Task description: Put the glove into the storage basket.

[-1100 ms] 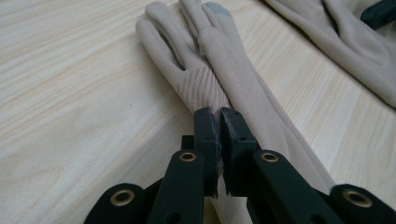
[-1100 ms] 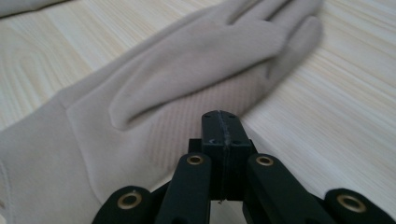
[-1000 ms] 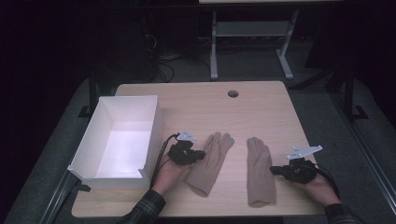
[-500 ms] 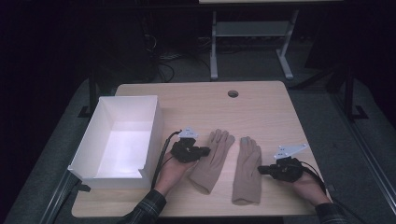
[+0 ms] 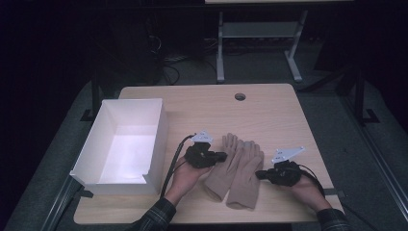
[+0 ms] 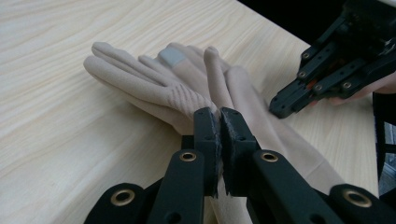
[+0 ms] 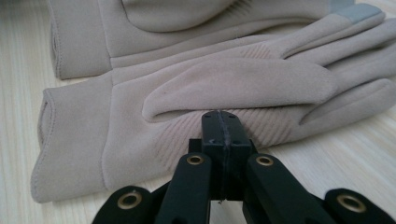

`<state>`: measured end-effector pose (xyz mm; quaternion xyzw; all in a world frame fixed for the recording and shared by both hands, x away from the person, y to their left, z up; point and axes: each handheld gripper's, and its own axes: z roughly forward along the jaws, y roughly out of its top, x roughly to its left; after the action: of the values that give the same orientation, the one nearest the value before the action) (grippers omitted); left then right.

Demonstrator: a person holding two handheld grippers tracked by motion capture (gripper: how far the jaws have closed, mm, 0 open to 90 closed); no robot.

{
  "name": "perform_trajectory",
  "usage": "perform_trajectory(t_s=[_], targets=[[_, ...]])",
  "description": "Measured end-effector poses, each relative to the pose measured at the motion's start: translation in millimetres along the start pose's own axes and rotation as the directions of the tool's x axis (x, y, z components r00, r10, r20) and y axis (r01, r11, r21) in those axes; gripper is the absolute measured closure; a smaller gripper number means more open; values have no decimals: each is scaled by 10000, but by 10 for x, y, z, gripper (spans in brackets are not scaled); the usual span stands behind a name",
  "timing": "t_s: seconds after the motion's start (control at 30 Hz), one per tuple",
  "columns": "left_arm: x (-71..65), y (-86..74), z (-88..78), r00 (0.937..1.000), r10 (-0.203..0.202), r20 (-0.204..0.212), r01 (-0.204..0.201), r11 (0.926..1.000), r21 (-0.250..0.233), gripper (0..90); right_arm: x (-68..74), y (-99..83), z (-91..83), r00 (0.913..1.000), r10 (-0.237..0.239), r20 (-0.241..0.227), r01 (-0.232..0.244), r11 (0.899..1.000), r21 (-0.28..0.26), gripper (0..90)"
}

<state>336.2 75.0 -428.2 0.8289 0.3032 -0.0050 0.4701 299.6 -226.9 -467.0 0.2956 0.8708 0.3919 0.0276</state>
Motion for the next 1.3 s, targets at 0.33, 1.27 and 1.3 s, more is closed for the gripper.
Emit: perform_trajectory(t_s=[0.33, 1.27, 1.3], targets=[[-121, 74, 60, 9992, 326, 241, -324, 9994, -103, 856, 71, 105, 148, 9996, -141, -256, 141, 9999, -14, 900], [-320, -75, 328, 9932, 651, 967, -724, 9947, 733, 792, 11, 166, -15, 9960, -127, 885, 183, 9979, -624, 789], [-332, -78, 337, 9926, 652, 1024, -734, 9942, 784, 792, 11, 166, -15, 9960, -127, 885, 183, 9979, -624, 789]])
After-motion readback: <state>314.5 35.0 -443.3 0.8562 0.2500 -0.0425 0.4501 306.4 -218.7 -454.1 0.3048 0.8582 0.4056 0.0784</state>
